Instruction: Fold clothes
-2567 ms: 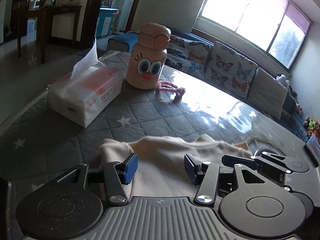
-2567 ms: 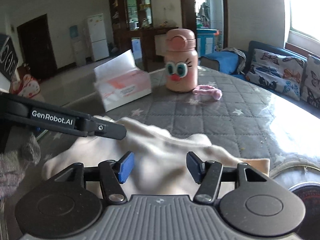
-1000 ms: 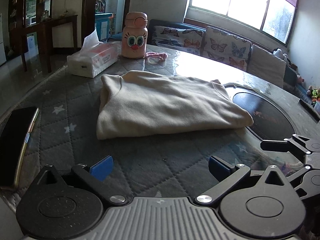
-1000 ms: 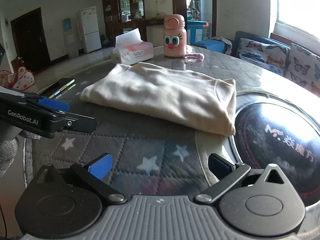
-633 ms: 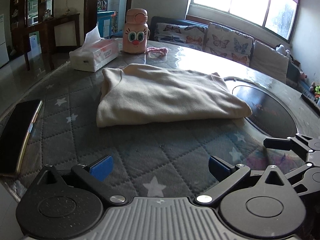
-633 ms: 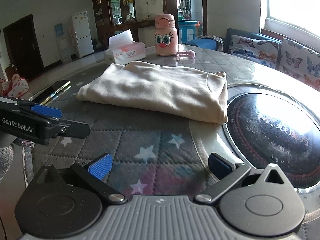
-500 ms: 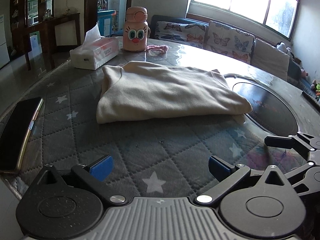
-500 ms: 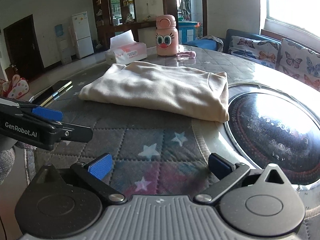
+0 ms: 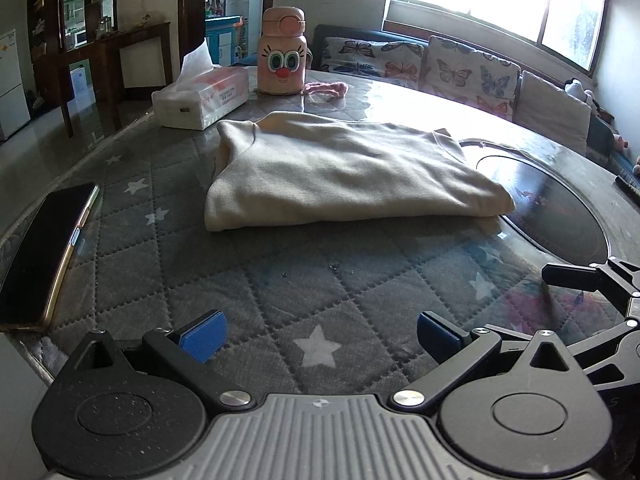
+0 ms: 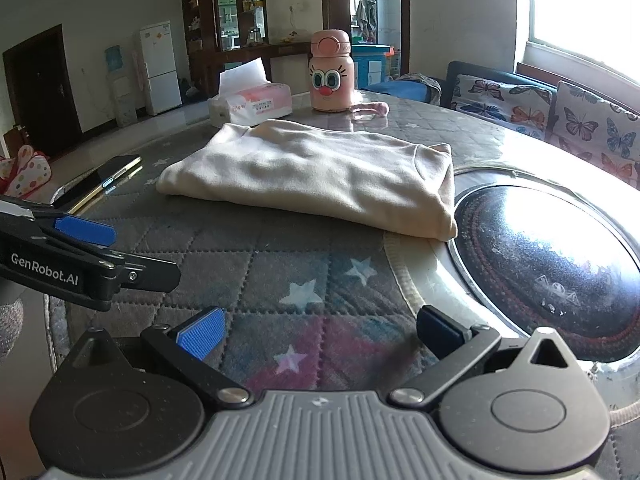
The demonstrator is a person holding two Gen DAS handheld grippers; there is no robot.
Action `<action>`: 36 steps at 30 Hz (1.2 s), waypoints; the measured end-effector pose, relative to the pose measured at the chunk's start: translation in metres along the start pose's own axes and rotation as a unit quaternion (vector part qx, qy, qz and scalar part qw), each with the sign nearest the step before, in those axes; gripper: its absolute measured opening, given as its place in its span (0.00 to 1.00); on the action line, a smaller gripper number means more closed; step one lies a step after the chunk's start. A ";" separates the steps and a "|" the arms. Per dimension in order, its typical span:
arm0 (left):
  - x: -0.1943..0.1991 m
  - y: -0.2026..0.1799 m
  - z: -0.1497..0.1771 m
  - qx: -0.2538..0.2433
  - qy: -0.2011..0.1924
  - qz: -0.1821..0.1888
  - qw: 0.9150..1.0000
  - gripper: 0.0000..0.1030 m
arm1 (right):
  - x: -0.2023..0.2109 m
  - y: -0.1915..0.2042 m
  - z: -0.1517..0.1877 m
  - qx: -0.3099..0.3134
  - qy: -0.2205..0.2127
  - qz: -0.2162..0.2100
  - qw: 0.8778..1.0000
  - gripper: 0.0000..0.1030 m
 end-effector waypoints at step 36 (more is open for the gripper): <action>0.003 -0.008 0.001 0.002 -0.002 0.002 1.000 1.00 | -0.002 0.003 0.002 0.004 0.002 0.012 1.000 1.00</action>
Point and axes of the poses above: each gripper's, at about its wrist camera, not at the fingertips, and x roughly against the way its jaws point, y to its left, z to its underside, the point moved 6 cm from there along -x, roughly the way its jaws point, and after that the axes turned 2 degrees about y, right-handed, at the moved point
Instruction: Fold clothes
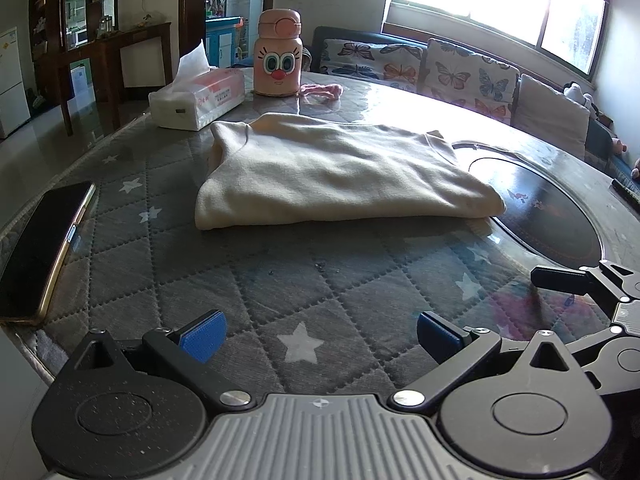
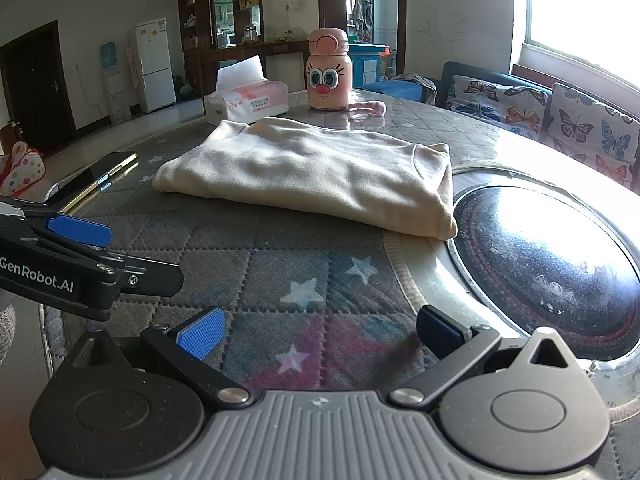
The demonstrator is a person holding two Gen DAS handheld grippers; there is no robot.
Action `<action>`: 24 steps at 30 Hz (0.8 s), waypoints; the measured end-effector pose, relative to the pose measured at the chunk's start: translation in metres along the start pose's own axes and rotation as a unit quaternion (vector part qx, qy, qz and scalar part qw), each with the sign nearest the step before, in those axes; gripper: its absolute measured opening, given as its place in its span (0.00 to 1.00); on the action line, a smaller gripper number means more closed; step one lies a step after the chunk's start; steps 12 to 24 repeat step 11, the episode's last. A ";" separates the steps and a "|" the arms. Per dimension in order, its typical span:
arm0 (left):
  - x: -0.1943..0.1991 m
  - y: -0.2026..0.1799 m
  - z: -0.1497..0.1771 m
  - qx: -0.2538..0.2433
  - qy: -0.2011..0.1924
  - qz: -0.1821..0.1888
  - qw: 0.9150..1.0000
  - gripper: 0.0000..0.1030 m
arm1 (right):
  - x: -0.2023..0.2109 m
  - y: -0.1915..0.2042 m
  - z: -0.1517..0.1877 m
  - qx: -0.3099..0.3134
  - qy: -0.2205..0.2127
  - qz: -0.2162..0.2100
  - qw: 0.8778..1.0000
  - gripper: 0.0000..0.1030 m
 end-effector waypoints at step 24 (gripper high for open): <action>0.000 0.001 0.000 0.003 -0.001 -0.001 1.000 1.00 | 0.000 0.003 -0.001 0.000 0.000 -0.002 1.000 1.00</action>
Point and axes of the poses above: each gripper's, at about its wrist camera, not at the fingertips, and x roughly against the way its jaws point, y to its left, z to its underside, the point moved 6 cm from there along -x, roughly the way its jaws point, and after that the axes turned 2 degrees about y, right-handed, at the moved point
